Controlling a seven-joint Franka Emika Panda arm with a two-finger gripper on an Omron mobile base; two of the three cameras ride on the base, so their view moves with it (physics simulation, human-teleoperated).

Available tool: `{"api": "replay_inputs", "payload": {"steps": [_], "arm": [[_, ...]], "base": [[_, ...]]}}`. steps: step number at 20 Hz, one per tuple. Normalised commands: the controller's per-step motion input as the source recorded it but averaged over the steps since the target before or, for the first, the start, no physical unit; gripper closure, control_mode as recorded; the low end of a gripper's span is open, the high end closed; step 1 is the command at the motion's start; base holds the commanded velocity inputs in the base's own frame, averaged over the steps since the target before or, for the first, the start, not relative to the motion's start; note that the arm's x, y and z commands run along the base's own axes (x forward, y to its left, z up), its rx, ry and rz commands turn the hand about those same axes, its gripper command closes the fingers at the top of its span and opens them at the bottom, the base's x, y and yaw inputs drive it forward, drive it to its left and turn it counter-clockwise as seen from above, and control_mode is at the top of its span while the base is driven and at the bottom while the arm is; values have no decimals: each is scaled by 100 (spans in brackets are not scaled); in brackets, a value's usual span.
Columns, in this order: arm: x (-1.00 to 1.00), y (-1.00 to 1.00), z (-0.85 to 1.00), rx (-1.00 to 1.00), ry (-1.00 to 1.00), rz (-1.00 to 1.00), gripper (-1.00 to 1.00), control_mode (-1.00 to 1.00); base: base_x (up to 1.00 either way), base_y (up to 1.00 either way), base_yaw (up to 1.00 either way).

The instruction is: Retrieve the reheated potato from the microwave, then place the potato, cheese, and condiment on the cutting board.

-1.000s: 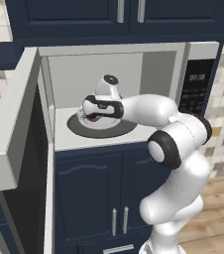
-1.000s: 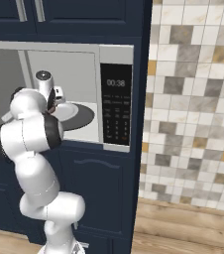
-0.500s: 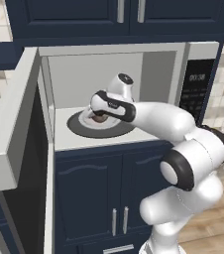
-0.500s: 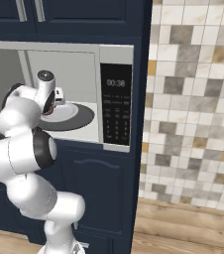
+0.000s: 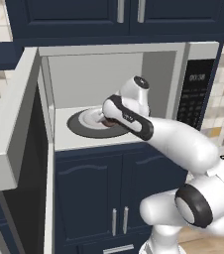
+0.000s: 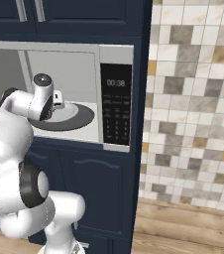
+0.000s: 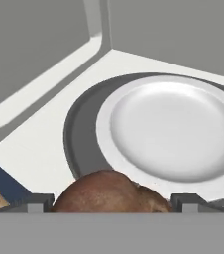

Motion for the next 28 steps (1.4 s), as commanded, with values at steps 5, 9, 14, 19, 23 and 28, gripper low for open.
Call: {"api": "replay_inputs", "payload": {"steps": [5, 9, 14, 19, 23, 28], "arm": [[-68, -29, 21, 0, -4, 0, 100, -100], [-70, -31, 21, 0, -1, 0, 100, -100], [-66, -31, 22, 0, 0, 0, 100, -100], [-64, -29, 18, 0, 1, 0, 100, -100], [-58, -20, 6, -4, 11, -5, 100, -100], [-39, -16, 0, -8, 24, -9, 100, -100]], "base": [[0, 0, 0], [0, 0, 0], [0, 0, 0], [0, 0, 0], [0, 0, 0], [0, 0, 0]]}}
